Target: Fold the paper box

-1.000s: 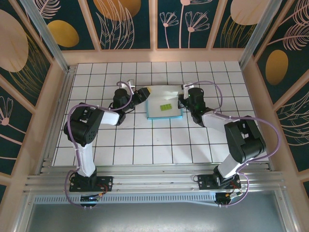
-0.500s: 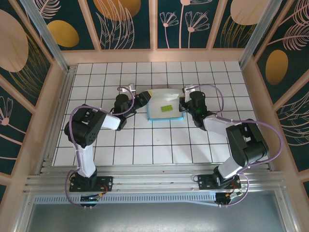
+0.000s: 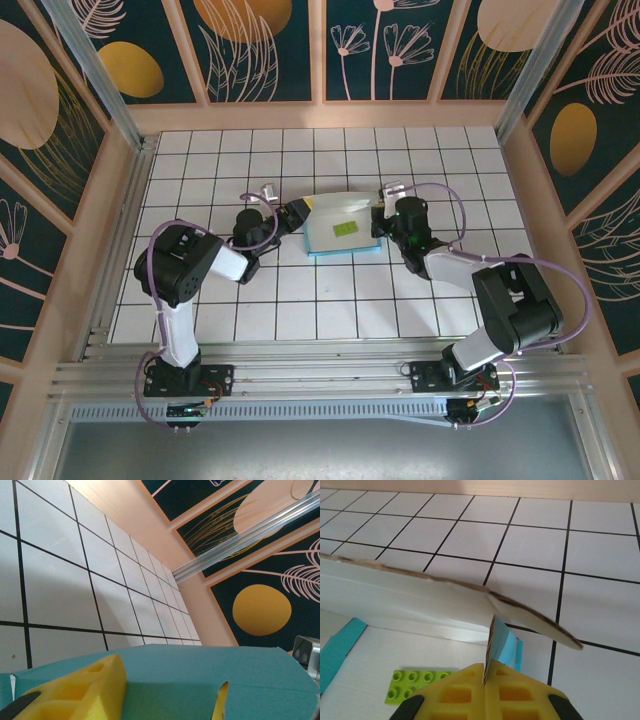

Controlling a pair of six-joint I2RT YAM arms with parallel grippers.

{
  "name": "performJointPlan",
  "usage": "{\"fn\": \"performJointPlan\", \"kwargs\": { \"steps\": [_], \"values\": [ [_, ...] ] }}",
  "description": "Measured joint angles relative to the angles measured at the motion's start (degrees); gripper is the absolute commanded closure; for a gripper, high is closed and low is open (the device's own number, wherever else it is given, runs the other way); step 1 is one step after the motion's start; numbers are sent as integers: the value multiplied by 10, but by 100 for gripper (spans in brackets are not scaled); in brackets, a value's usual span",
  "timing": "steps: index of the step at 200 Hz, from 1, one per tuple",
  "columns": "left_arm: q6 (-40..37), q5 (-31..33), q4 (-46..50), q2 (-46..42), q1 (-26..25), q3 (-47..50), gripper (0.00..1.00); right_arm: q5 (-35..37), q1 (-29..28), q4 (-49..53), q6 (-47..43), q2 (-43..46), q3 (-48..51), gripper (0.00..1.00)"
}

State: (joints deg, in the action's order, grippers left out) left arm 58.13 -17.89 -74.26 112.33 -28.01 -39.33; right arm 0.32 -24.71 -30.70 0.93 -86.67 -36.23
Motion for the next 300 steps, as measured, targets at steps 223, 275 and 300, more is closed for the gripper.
{"fn": "performJointPlan", "kwargs": {
  "steps": [223, 275, 300],
  "values": [
    [43, -37, -39, 19, -45, 52, 56, -54, -29, 4, 99, 78, 99, 69],
    [-41, -43, 196, -14, -51, 20, 53, -90, 17, 27, 157, 129, 99, 61],
    [-84, -38, 259, -53, -52, -9, 51, -129, 65, 60, 193, 132, 87, 58]
  ]
}}
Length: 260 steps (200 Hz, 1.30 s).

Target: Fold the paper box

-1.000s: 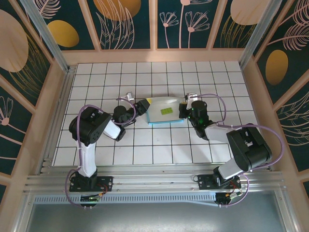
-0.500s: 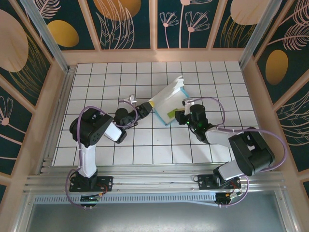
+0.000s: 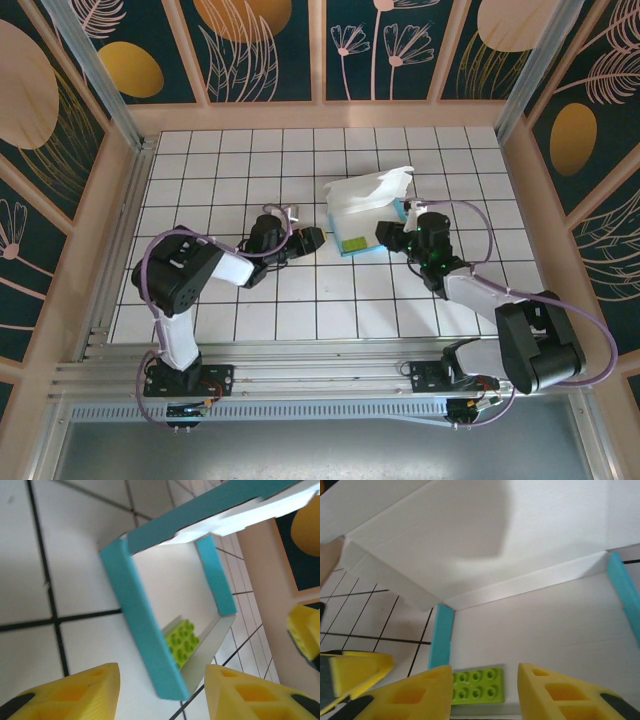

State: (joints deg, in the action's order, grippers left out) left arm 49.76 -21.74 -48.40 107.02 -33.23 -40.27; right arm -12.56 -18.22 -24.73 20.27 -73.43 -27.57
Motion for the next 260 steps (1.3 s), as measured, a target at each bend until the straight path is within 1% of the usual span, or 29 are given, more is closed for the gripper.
{"fn": "performJointPlan", "kwargs": {
  "steps": [6, 19, 37, 56, 71, 81, 98, 121, 133, 153, 167, 180, 212, 260],
  "values": [
    [-10, 3, 9, -13, 0, -2, 51, -10, 10, 13, 8, 0, -7, 57],
    [-33, 16, 35, -42, 0, -2, 51, -29, 27, 37, 18, 6, -22, 51],
    [-83, 46, 87, -89, 0, -3, 50, -64, 61, 62, 27, 26, -41, 39],
    [-146, 82, 160, -133, 0, -22, 49, -113, 116, 84, 24, 31, -74, 38],
    [-186, 106, 220, -146, 0, -60, 49, -155, 163, 100, 16, 16, -111, 38],
    [-208, 121, 258, -145, 0, -94, 49, -181, 192, 105, 11, -6, -141, 40],
    [-215, 144, 301, -145, 0, -133, 50, -218, 231, 110, 11, -50, -188, 46],
    [-187, 159, 335, -144, 7, -150, 53, -238, 258, 134, 4, -120, -254, 51],
    [-166, 161, 343, -137, 10, -156, 58, -241, 265, 158, -2, -161, -297, 55],
    [-123, 159, 346, -115, 14, -172, 67, -247, 268, 180, -1, -222, -353, 70],
    [-85, 156, 342, -92, 16, -184, 73, -251, 269, 189, 5, -251, -373, 82],
    [-57, 148, 336, -69, 16, -193, 76, -255, 269, 199, 14, -274, -388, 88],
    [0, 123, 311, -25, 16, -205, 79, -279, 269, 205, 31, -310, -401, 91],
    [50, 95, 271, -14, 16, -207, 80, -325, 264, 193, 61, -323, -401, 92]
  ]
}}
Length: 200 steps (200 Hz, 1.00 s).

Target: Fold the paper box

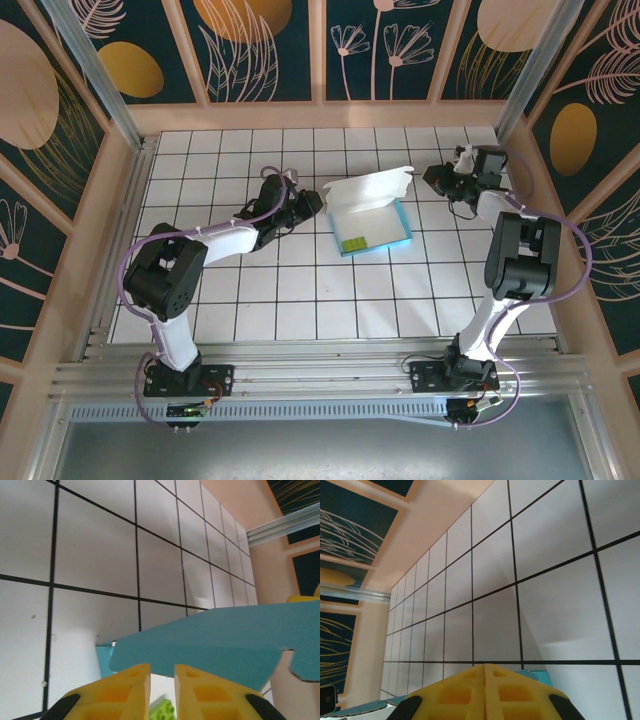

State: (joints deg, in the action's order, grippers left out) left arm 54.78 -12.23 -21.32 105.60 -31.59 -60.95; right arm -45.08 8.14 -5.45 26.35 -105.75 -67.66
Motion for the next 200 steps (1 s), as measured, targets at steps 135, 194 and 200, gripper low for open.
{"fn": "performJointPlan", "kwargs": {
  "steps": [135, 194, 200],
  "values": [
    [41, -43, -57, 23, 0, -2, 83, -16, -35, -34, 14, -15, 22, 94],
    [41, -56, -71, 38, 0, -2, 84, -17, -41, -62, 23, -14, 58, 94],
    [41, -57, -72, 40, 0, -2, 84, -17, -42, -63, 24, -14, 61, 94]
  ]
}}
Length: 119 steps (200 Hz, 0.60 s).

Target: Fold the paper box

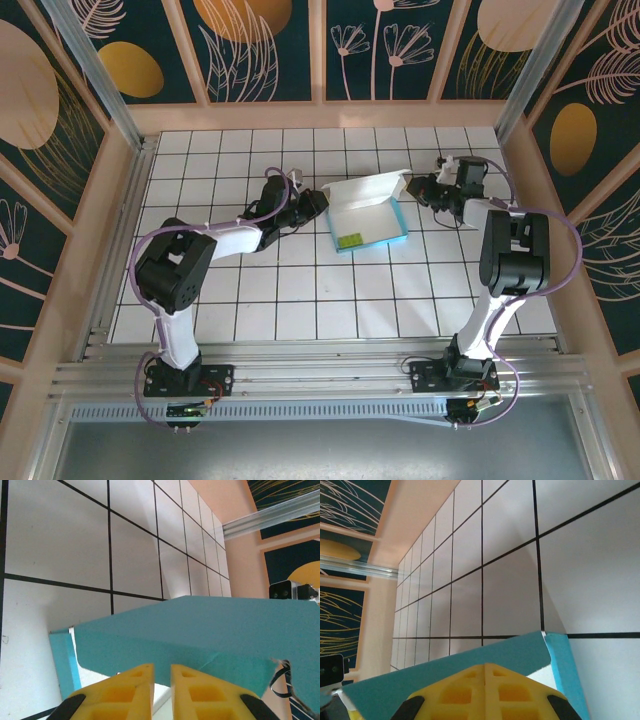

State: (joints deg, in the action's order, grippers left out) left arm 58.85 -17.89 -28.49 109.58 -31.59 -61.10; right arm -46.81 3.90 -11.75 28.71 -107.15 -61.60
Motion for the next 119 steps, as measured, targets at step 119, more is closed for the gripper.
{"fn": "performJointPlan", "kwargs": {
  "steps": [119],
  "values": [
    [-1, -12, -13, 7, -4, 13, 84, 30, -8, -8, -16, 30, 51, 91]
  ]
}}
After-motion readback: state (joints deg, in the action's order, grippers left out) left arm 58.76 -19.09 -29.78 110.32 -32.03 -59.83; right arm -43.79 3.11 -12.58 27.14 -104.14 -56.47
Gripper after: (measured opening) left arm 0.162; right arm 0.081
